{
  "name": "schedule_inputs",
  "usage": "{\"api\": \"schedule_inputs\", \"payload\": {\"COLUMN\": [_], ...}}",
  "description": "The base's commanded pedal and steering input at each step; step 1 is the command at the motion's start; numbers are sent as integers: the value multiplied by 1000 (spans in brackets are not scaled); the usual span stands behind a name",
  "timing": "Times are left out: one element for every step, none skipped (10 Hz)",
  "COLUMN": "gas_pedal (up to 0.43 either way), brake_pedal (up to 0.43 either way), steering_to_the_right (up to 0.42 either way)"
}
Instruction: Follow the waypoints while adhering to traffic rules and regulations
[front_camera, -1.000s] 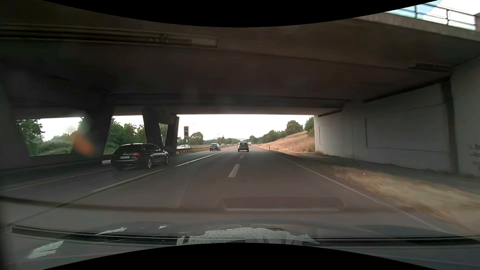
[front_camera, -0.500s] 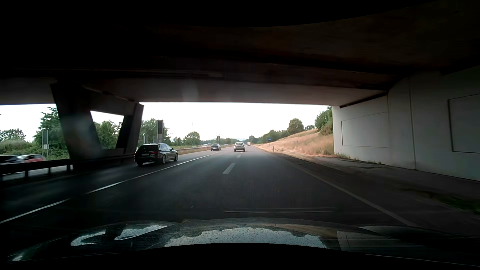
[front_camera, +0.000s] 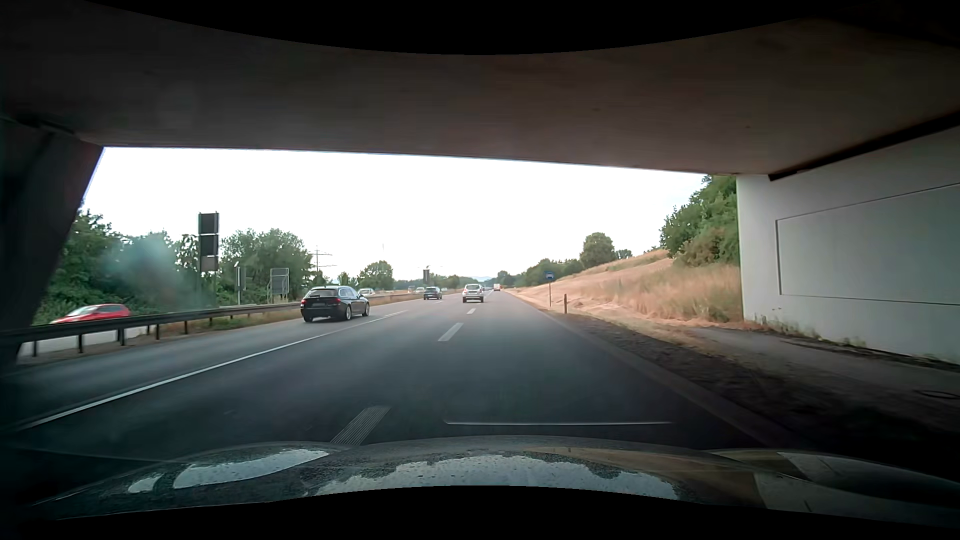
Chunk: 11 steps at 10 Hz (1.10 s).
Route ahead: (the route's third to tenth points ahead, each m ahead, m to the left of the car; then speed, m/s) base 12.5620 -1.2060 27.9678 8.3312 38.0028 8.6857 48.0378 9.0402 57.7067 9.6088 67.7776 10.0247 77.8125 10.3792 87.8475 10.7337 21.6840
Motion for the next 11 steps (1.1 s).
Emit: {"api": "schedule_inputs", "payload": {"gas_pedal": [47,47,47,47,47,47,47,47,39,28,28], "brake_pedal": [0,0,0,0,0,0,0,0,0,0,0], "steering_to_the_right": [-1,-2,-3,-7,-9,-11,-12,-12,-13,-11,-9]}}
